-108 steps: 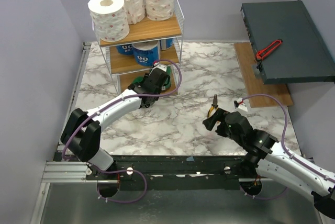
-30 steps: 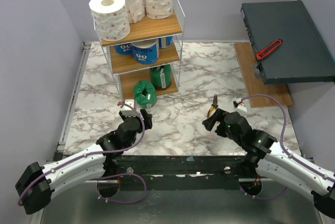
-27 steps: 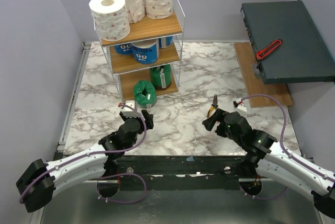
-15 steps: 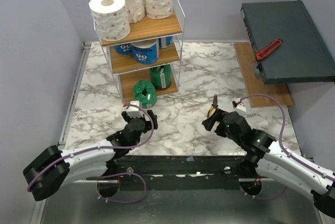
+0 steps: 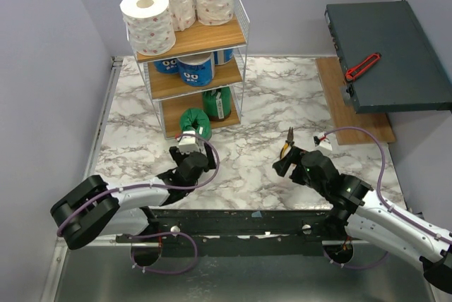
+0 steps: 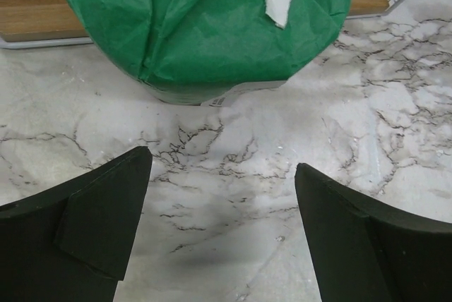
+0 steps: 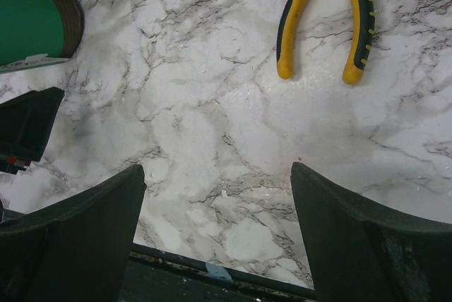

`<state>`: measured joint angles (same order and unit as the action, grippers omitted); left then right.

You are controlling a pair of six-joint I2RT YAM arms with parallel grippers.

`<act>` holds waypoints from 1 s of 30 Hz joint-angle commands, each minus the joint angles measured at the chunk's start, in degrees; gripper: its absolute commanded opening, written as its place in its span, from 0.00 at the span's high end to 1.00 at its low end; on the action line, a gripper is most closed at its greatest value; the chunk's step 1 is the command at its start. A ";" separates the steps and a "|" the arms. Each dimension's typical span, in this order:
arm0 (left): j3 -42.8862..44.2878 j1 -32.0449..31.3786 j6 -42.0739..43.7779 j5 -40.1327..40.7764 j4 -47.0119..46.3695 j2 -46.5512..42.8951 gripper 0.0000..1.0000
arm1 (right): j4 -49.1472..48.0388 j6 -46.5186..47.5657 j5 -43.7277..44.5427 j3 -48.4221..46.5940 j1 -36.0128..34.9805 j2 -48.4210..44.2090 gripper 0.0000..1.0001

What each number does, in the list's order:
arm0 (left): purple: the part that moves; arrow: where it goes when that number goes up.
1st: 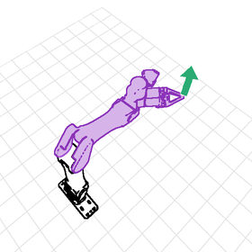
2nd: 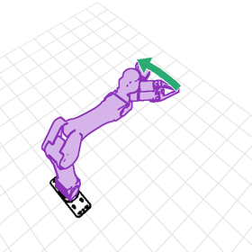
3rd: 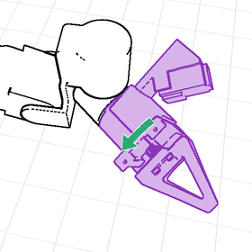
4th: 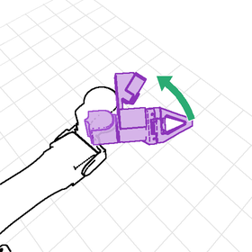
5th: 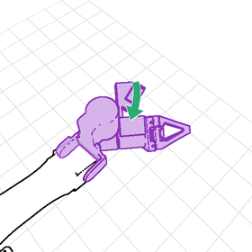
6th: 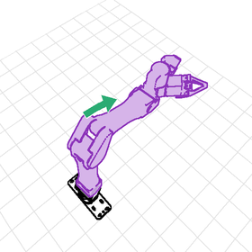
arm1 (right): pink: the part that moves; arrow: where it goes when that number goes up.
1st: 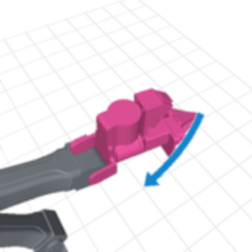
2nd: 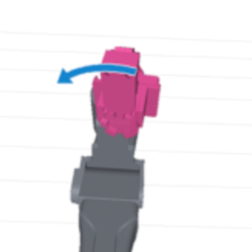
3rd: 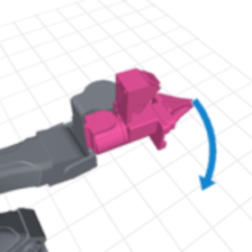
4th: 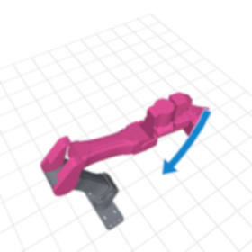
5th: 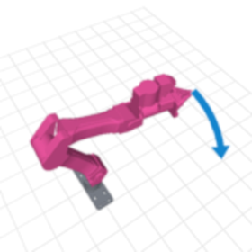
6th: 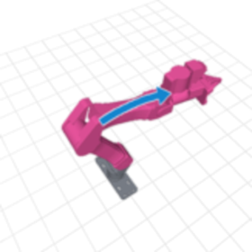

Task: Place and organize the paper towels onto the shelf
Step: Adjust the paper towel on the shelf.

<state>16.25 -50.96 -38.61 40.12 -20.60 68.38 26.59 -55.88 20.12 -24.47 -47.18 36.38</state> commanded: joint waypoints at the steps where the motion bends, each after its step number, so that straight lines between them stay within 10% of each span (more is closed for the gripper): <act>1: 1.33 2.17 -1.20 2.50 -1.67 2.33 0.10 | -0.40 0.50 0.01 0.21 -0.21 0.16 0.13; 30: 8.61 10.50 3.22 -0.95 -6.45 9.06 0.17 | -0.48 0.83 -0.45 0.30 -0.20 -0.52 0.13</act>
<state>23.38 -41.60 -36.40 39.42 -25.69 77.69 26.59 -55.61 20.08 -24.47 -47.18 36.49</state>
